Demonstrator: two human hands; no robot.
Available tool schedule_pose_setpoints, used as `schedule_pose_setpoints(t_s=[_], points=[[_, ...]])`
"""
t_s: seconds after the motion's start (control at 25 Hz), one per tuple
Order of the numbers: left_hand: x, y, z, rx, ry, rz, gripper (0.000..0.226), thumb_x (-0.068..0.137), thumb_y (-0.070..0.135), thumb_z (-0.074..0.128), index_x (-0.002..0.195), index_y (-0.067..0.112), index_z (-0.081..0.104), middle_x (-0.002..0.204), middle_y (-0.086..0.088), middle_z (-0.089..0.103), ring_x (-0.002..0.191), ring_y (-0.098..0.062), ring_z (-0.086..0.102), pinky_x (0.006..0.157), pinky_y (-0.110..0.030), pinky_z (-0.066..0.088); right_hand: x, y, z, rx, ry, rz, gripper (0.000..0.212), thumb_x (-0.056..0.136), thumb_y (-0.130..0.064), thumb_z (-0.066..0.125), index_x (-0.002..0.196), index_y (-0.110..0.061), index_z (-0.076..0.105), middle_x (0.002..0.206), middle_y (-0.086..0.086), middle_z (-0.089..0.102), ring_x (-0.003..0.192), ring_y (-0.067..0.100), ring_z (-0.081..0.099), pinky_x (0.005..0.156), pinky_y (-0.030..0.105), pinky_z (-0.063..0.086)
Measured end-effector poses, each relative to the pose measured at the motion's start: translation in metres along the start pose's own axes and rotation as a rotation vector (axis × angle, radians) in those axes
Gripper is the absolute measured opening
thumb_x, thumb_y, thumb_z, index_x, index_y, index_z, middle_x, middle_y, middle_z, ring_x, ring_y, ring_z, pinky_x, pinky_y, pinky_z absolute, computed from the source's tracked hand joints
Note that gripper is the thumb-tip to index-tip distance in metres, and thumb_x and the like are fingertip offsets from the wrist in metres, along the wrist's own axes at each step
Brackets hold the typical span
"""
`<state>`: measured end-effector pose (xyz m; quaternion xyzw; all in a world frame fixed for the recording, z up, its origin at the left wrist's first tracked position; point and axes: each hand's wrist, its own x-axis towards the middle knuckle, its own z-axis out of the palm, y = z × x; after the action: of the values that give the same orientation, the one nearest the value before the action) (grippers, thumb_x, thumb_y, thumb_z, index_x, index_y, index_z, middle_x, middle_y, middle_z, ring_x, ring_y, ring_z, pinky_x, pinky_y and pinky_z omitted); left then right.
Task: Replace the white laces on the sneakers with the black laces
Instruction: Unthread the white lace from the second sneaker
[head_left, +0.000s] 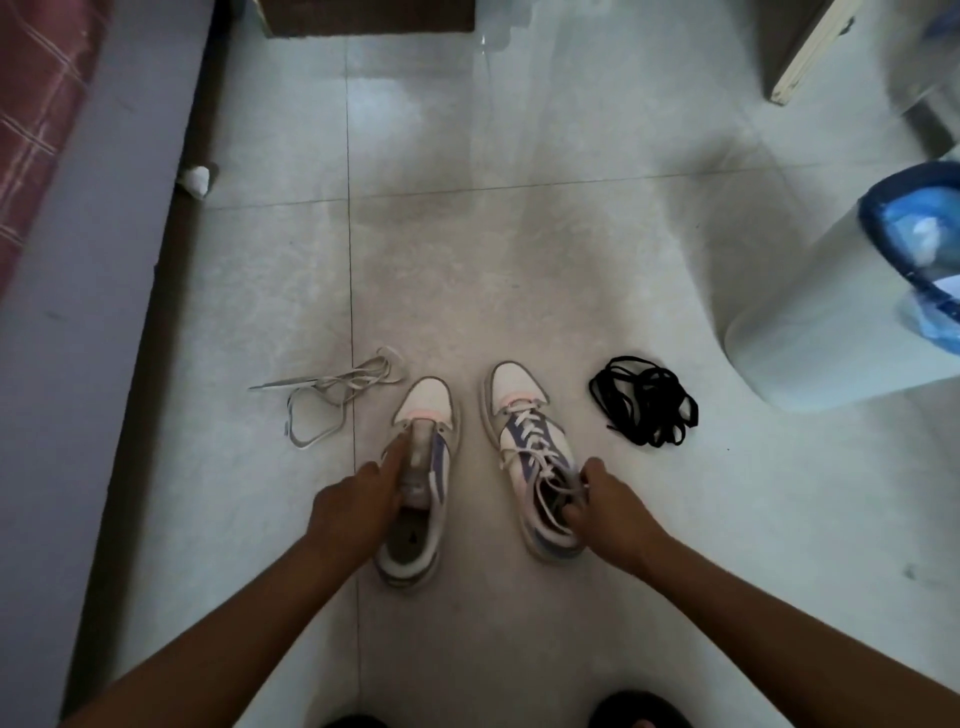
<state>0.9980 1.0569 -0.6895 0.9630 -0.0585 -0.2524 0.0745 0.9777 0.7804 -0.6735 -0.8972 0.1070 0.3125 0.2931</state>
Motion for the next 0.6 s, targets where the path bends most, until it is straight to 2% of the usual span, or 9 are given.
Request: schedule_pose_setpoints(t_s=[0.08, 0.16, 0.2, 0.24, 0.32, 0.4, 0.44, 0.52, 0.6], points=[[-0.006, -0.008, -0.002, 0.081, 0.022, -0.065, 0.067, 0.098, 0.028, 0.037, 0.150, 0.030, -0.005, 0.109, -0.004, 0.055, 0.088, -0.022, 0.060, 0.064, -0.030, 0.042, -0.011, -0.003, 0.015, -0.058, -0.039, -0.025, 0.019, 0.089, -0.028, 0.054, 0.095, -0.018, 0.039, 0.086, 0.004, 0.058, 0.069, 0.017, 0.051, 0.052, 0.027, 0.032], [-0.012, -0.004, 0.000, 0.209, 0.032, -0.107, 0.074, 0.096, 0.025, 0.044, 0.151, 0.020, -0.005, 0.114, -0.007, 0.054, 0.093, -0.023, 0.060, 0.068, -0.031, 0.044, -0.014, -0.010, 0.017, -0.194, 0.056, -0.113, 0.016, 0.092, -0.035, 0.049, 0.093, -0.019, 0.048, 0.088, 0.003, 0.061, 0.073, 0.018, 0.052, 0.057, 0.028, 0.033], [-0.017, 0.004, 0.001, 0.264, 0.099, -0.109, 0.075, 0.093, 0.023, 0.050, 0.151, 0.013, 0.005, 0.114, -0.010, 0.056, 0.093, -0.025, 0.060, 0.070, -0.031, 0.046, -0.014, -0.012, 0.016, -0.244, 0.108, -0.171, 0.017, 0.093, -0.036, 0.048, 0.092, -0.018, 0.051, 0.091, 0.002, 0.060, 0.078, 0.019, 0.053, 0.061, 0.029, 0.035], [-0.023, 0.015, -0.003, 0.319, 0.171, -0.089, 0.072, 0.087, 0.022, 0.058, 0.148, 0.008, 0.023, 0.112, -0.014, 0.058, 0.092, -0.027, 0.061, 0.071, -0.033, 0.048, -0.013, -0.016, 0.016, -0.270, 0.123, -0.227, 0.018, 0.093, -0.035, 0.048, 0.093, -0.017, 0.051, 0.094, 0.002, 0.058, 0.084, 0.020, 0.053, 0.064, 0.030, 0.036], [-0.034, 0.040, -0.004, 0.373, 0.293, 0.093, 0.057, 0.072, 0.020, 0.071, 0.125, 0.005, 0.057, 0.105, -0.017, 0.062, 0.089, -0.030, 0.062, 0.070, -0.035, 0.050, -0.011, -0.022, 0.014, -0.281, 0.072, -0.282, 0.018, 0.094, -0.032, 0.048, 0.093, -0.014, 0.051, 0.094, 0.003, 0.055, 0.087, 0.021, 0.051, 0.068, 0.032, 0.038], [-0.040, 0.062, 0.000, 0.228, 0.413, 0.350, 0.036, 0.064, 0.016, 0.078, 0.097, 0.007, 0.069, 0.089, -0.012, 0.064, 0.076, -0.027, 0.062, 0.063, -0.034, 0.051, -0.008, -0.027, 0.006, -0.152, 0.044, -0.281, 0.019, 0.095, -0.026, 0.047, 0.085, -0.012, 0.055, 0.085, 0.004, 0.056, 0.080, 0.020, 0.053, 0.066, 0.031, 0.037], [-0.040, 0.071, 0.001, 0.099, 0.387, 0.389, 0.028, 0.069, 0.018, 0.076, 0.094, 0.008, 0.068, 0.086, -0.010, 0.062, 0.074, -0.026, 0.062, 0.062, -0.033, 0.050, -0.006, -0.030, -0.001, -0.024, 0.039, -0.261, 0.022, 0.096, -0.023, 0.045, 0.080, -0.013, 0.057, 0.079, 0.002, 0.057, 0.074, 0.018, 0.054, 0.064, 0.028, 0.039], [-0.034, 0.082, 0.002, -0.109, 0.210, 0.288, 0.027, 0.089, 0.028, 0.057, 0.110, 0.010, 0.059, 0.103, -0.008, 0.056, 0.091, -0.024, 0.057, 0.075, -0.034, 0.046, -0.001, -0.040, -0.017, 0.270, 0.008, -0.184, 0.029, 0.098, -0.019, 0.041, 0.076, -0.014, 0.060, 0.072, -0.001, 0.062, 0.064, 0.012, 0.057, 0.057, 0.019, 0.043], [-0.026, 0.085, 0.010, -0.105, 0.123, 0.217, 0.037, 0.094, 0.040, 0.046, 0.120, 0.014, 0.046, 0.117, -0.004, 0.048, 0.103, -0.022, 0.049, 0.082, -0.031, 0.040, 0.001, -0.048, -0.021, 0.461, -0.055, -0.122, 0.032, 0.099, -0.018, 0.037, 0.078, -0.011, 0.060, 0.072, 0.003, 0.065, 0.060, 0.013, 0.059, 0.056, 0.020, 0.045]])
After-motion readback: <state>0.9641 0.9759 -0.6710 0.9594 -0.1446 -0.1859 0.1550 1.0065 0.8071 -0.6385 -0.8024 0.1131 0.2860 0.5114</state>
